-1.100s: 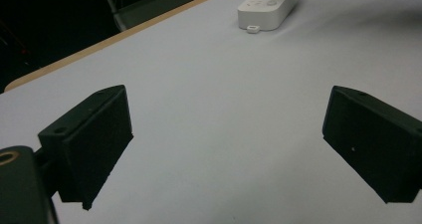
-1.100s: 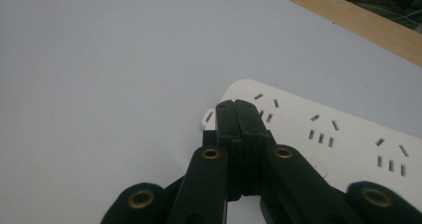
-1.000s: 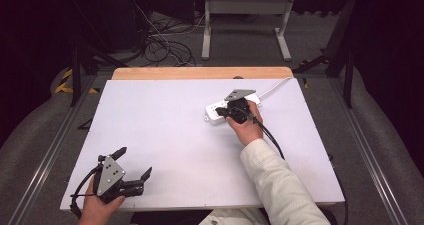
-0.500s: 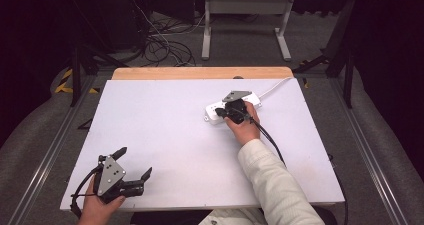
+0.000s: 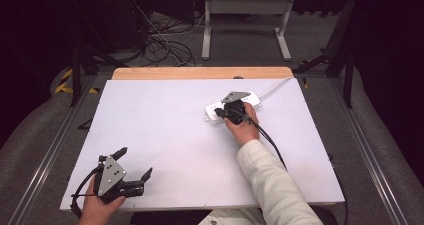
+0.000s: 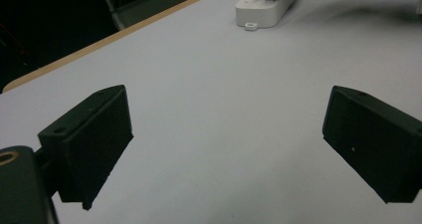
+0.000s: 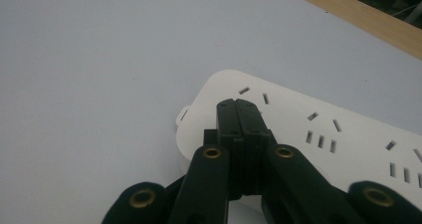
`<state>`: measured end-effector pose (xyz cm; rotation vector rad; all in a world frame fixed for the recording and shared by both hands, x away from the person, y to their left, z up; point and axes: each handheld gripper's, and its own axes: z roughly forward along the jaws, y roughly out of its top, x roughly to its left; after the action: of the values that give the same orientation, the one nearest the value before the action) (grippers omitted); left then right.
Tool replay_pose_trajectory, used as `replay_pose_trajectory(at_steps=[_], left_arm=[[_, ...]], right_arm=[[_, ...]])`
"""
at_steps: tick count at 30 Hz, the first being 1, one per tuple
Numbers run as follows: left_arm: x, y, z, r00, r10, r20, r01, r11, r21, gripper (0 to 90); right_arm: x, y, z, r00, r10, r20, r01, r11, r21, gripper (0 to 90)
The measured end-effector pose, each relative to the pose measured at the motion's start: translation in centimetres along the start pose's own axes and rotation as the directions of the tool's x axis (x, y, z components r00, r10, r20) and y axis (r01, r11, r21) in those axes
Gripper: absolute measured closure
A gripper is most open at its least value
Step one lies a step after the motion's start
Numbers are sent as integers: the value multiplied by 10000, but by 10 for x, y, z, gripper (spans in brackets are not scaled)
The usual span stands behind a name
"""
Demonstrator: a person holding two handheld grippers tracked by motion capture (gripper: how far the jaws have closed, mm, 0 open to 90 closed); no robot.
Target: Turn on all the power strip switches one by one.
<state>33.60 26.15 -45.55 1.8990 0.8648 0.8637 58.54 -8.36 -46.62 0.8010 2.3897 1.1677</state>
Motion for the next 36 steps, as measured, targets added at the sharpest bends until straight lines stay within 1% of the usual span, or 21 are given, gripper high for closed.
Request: replay_pose_trajectory(at_steps=[2, 8, 11, 17, 24, 26, 27, 30, 33, 36], left_arm=[[0, 0, 0, 10000, -21, -3, 21, 10000, 5, 57], [0, 0, 0, 10000, -33, 12, 33, 10000, 8, 57], [0, 0, 0, 10000, -46, 4, 46, 10000, -13, 57], [0, 0, 0, 10000, -42, 10, 42, 10000, 0, 57], [0, 0, 0, 10000, -25, 18, 25, 10000, -4, 57], [0, 0, 0, 10000, -55, 15, 55, 10000, -28, 57], [-1, 0, 0, 10000, -84, 30, 84, 10000, -13, 57], [-1, 0, 0, 10000, -84, 27, 84, 10000, -12, 57], [-1, 0, 0, 10000, -54, 10, 54, 10000, -24, 57], [-1, 0, 0, 10000, -54, 8, 54, 10000, -26, 57]], right_arm=[[0, 0, 1, 10000, -6, 12, 6, 10000, 15, 900], [1, 0, 1, 9998, 178, 38, -178, 9998, 85, 900], [2, 1, 1, 9998, 148, 112, -149, 9998, 131, 900], [-2, 0, 1, 9989, 452, -106, -450, 9989, 128, 900], [-1, 2, 2, 9985, 543, -83, -540, 9982, 276, 900], [-2, 2, 2, 9980, 633, -85, -631, 9976, 278, 900], [-2, 2, 2, 9979, 645, -73, -642, 9975, 293, 900], [-1, 3, 2, 9988, 484, 4, -484, 9981, 393, 900], [0, 4, 2, 9990, 452, 33, -453, 9978, 484, 900], [0, 4, 2, 9991, 428, 30, -429, 9980, 465, 900]])
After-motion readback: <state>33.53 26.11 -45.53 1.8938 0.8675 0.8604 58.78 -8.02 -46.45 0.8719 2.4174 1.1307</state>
